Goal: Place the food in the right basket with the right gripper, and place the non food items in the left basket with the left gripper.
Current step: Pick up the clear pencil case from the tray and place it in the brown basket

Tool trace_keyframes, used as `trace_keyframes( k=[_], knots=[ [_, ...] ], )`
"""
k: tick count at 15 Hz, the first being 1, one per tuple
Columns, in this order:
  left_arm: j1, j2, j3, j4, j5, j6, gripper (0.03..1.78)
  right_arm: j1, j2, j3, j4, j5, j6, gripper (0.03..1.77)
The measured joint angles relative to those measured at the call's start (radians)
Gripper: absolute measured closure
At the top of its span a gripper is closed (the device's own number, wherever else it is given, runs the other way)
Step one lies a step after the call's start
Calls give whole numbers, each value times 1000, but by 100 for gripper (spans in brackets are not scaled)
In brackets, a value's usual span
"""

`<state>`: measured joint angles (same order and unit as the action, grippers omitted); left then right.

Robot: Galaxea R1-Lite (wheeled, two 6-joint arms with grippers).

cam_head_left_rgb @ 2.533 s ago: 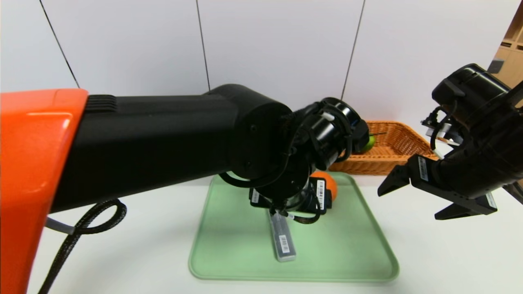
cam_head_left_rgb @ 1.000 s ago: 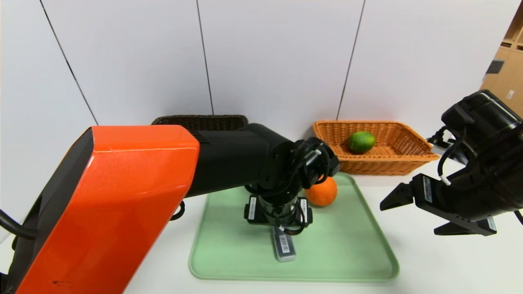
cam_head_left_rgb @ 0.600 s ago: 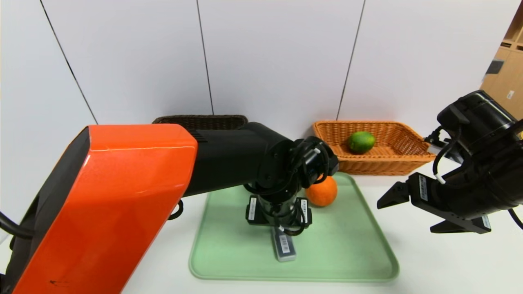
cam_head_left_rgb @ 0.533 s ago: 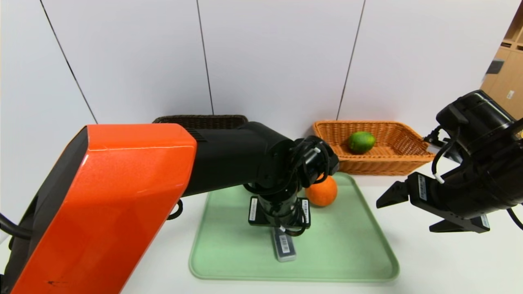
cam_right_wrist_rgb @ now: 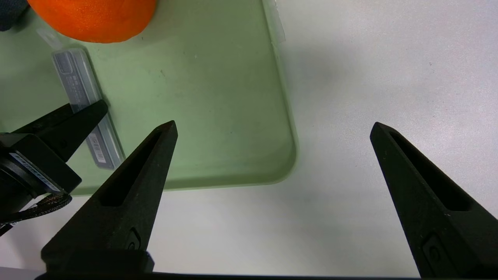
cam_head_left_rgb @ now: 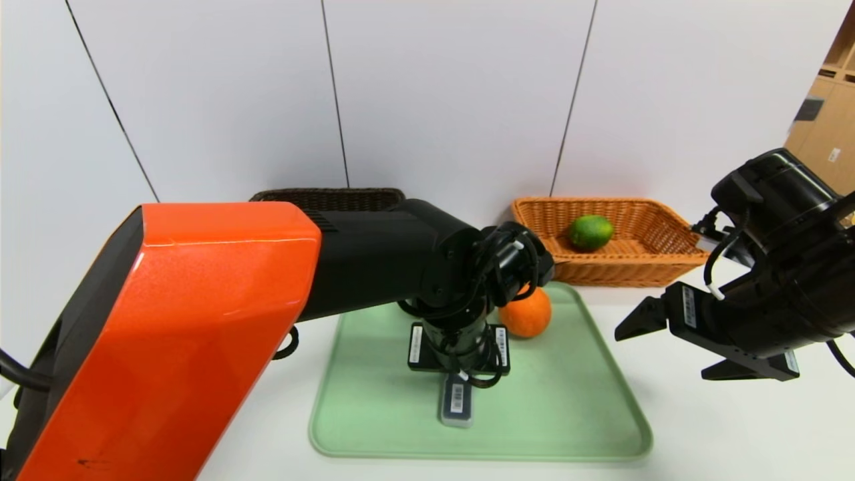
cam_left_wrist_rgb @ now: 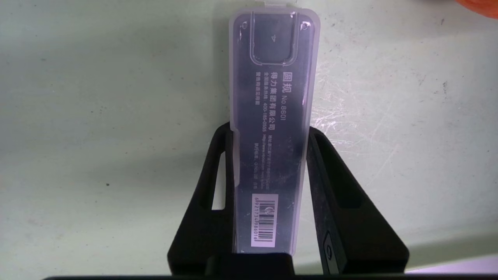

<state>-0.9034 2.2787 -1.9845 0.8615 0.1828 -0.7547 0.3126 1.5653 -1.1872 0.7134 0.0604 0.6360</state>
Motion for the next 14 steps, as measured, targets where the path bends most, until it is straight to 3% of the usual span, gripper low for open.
trace_keyframes(
  k=[5,8,11,14],
  knots=[
    [0,-47,0,-33,-3,5,126,-12,-2,0,0,0,-1,9],
    [20,-146,0,-150,-13,7,126,-17,-2,0,-25,0,1,9],
    [124,-239,0,-272,18,7,126,-23,-1,21,-109,-1,4,9],
    [266,-306,0,-336,57,8,126,-24,-1,28,-117,0,4,9]
  ],
)
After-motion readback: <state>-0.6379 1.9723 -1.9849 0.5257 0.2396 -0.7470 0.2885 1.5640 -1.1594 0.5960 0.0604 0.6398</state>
